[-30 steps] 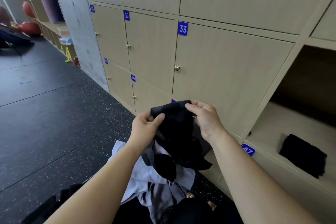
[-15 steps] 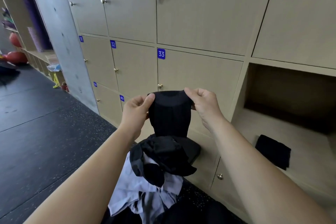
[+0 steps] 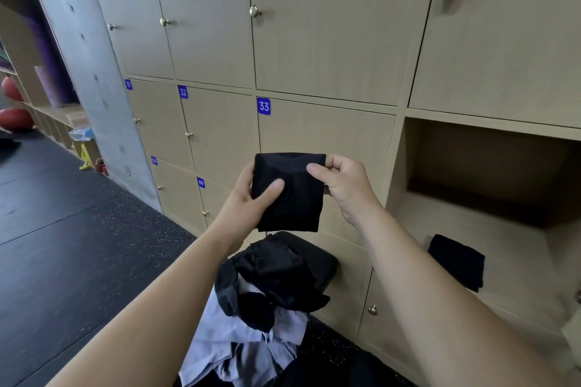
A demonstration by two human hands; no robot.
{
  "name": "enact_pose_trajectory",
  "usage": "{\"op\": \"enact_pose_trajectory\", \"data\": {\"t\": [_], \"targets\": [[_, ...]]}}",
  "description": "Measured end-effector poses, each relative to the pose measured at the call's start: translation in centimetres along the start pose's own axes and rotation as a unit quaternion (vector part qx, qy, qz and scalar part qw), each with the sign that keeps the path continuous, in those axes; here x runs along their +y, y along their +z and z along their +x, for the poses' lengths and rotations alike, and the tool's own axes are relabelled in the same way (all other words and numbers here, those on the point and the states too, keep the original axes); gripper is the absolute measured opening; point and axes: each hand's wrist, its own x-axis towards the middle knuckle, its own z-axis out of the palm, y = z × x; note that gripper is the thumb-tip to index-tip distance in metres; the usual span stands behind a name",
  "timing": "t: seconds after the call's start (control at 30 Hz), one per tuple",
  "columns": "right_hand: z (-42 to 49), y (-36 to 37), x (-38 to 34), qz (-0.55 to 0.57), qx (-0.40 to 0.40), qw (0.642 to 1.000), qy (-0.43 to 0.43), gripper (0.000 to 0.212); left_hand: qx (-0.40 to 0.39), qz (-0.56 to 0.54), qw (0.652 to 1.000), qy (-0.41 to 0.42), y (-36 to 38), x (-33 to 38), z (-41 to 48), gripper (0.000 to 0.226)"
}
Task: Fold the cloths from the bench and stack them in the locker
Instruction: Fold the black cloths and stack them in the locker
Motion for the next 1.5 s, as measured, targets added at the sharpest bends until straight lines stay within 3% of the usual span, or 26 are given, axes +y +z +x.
{"op": "enact_pose_trajectory", "data": {"t": [0.13, 0.27, 0.33, 0.4, 0.43, 0.5, 0.57, 0.7, 0.77, 0.83, 0.97, 1.07, 1.2, 1.33, 1.5], "targets": [[0.0, -0.6, 0.2, -0.004, 0.004, 0.999, -0.033, 0.015, -0.046, -0.01, 0.999, 0.002, 0.3, -0.5, -0.4, 0.08], [-0.3, -1.1, 0.2, -0.001, 0.049, 0.998, -0.028, 0.014, -0.05, 0.005, 0.999, 0.006, 0.3, 0.0, -0.2, 0.089], [-0.8, -1.2, 0.6, 0.033, 0.072, 0.996, 0.041, 0.043, -0.042, 0.006, 0.999, 0.017, 0.5, 0.0, 0.0, 0.089], [-1.4, -1.3, 1.0, 0.065, 0.026, 0.987, 0.143, 0.064, -0.032, 0.003, 0.999, 0.03, 0.8, -0.2, 0.1, 0.09], [-1.7, -1.3, 1.3, 0.06, -0.014, 0.983, 0.174, 0.06, -0.028, 0.001, 0.999, 0.039, 1.1, -0.4, 0.1, 0.091], [-2.3, -1.1, 2.1, 0.033, -0.061, 0.98, 0.189, 0.03, -0.023, 0.008, 0.998, 0.05, 1.6, -0.7, 0.0, 0.093], [-2.4, -1.2, 2.5, 0.008, -0.043, 0.986, 0.162, 0.012, -0.016, 0.024, 0.999, 0.045, 1.8, -1.2, -0.1, 0.097], [-2.2, -2.8, 2.8, -0.057, -0.045, 0.99, 0.122, 0.017, 0.022, -0.017, 0.999, -0.016, 1.6, -1.5, -0.1, 0.103], [-2.4, -3.7, 2.6, -0.115, -0.09, 0.98, 0.136, 0.018, 0.027, -0.012, 0.998, -0.049, 1.6, -1.0, 0.4, 0.083], [-2.6, -4.5, 2.6, -0.166, -0.129, 0.966, 0.151, 0.015, 0.019, 0.062, 0.994, -0.083, 1.9, -0.7, 1.2, 0.059], [-3.6, -6.2, 2.8, -0.185, -0.148, 0.955, 0.179, 0.013, -0.025, 0.206, 0.974, -0.095, 4.0, -1.0, 2.2, 0.065], [-4.5, -8.2, 3.2, -0.151, -0.124, 0.961, 0.197, 0.007, -0.08, 0.216, 0.969, -0.091, 6.3, -2.1, 2.4, 0.053], [-6.3, -11.4, 4.6, -0.089, -0.049, 0.964, 0.247, 0.032, -0.057, 0.244, 0.967, -0.048, 10.0, -4.1, 2.9, 0.047], [-8.4, -14.5, 6.0, -0.017, 0.07, 0.964, 0.254, 0.024, -0.026, 0.3, 0.954, 0.011, 14.3, -5.8, 2.2, 0.045], [-10.9, -18.0, 7.5, 0.048, 0.158, 0.951, 0.262, 0.015, -0.041, 0.289, 0.956, 0.005, 19.1, -8.3, 1.9, 0.047]]}}
